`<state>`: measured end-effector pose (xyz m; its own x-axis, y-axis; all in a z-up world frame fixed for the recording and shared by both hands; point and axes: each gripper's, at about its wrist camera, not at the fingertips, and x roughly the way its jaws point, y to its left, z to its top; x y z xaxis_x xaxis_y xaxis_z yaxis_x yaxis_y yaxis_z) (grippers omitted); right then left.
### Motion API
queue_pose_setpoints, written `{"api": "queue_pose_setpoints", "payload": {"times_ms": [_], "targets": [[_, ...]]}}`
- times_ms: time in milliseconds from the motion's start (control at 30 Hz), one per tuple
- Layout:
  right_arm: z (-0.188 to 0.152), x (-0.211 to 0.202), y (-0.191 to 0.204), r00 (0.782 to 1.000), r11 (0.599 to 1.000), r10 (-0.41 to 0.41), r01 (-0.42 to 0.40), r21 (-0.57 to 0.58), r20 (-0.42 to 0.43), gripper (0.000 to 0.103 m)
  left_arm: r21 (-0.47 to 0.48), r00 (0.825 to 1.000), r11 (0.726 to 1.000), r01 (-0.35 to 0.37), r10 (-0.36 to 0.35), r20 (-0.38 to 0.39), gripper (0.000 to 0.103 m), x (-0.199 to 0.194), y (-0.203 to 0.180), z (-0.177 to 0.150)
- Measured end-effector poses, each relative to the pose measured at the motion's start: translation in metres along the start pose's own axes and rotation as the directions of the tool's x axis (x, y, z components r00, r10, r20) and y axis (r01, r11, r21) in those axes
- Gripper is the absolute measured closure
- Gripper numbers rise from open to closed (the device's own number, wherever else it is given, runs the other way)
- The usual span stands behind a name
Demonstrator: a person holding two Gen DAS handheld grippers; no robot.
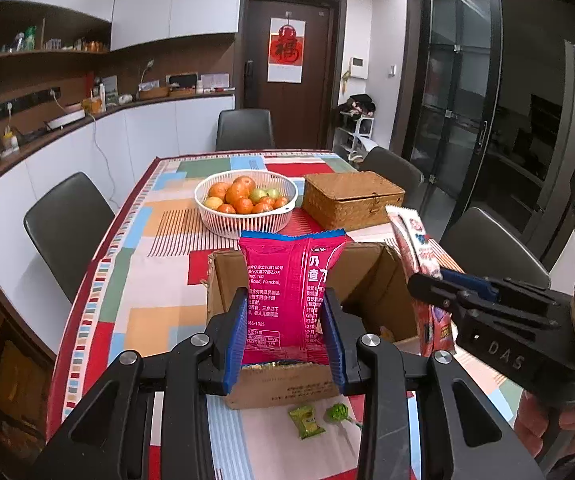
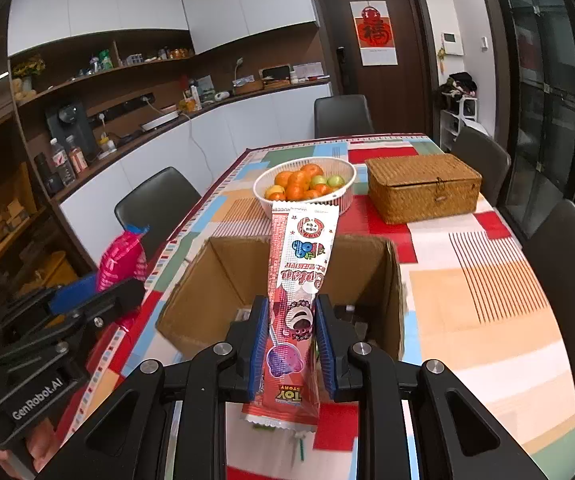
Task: Organize snacks
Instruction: 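Carry both items over the cardboard box and open both tools to drop them, then move both open tools back to the last two snacks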
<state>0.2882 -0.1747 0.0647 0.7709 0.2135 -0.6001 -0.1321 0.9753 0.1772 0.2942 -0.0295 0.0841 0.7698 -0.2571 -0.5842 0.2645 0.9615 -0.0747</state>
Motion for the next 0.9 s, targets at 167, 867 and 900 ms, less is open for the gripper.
{"api": "queue_pose_setpoints", "payload": {"times_ms": [167,867,900], "targets": [[0.016,0.016,-0.002,1.0,0.999,-0.027,0.027,-0.02,0.0,0.078,-0.032,0.998,0.999,0.02,-0.022,-0.061,0.068,0.027,0.006,0.006],[0.006,0.033,-0.01,0.999,0.998,-0.048,0.047,-0.041,-0.009,0.055,-0.007,0.996,0.996,-0.089,0.088,-0.034,0.038,0.02,0.005,-0.014],[0.002,0.029,-0.009,0.999,0.998,-0.043,0.043,-0.042,0.002,0.049,-0.001,0.995,0.996,-0.091,0.091,-0.027,0.038,0.017,0.004,-0.016]]}}
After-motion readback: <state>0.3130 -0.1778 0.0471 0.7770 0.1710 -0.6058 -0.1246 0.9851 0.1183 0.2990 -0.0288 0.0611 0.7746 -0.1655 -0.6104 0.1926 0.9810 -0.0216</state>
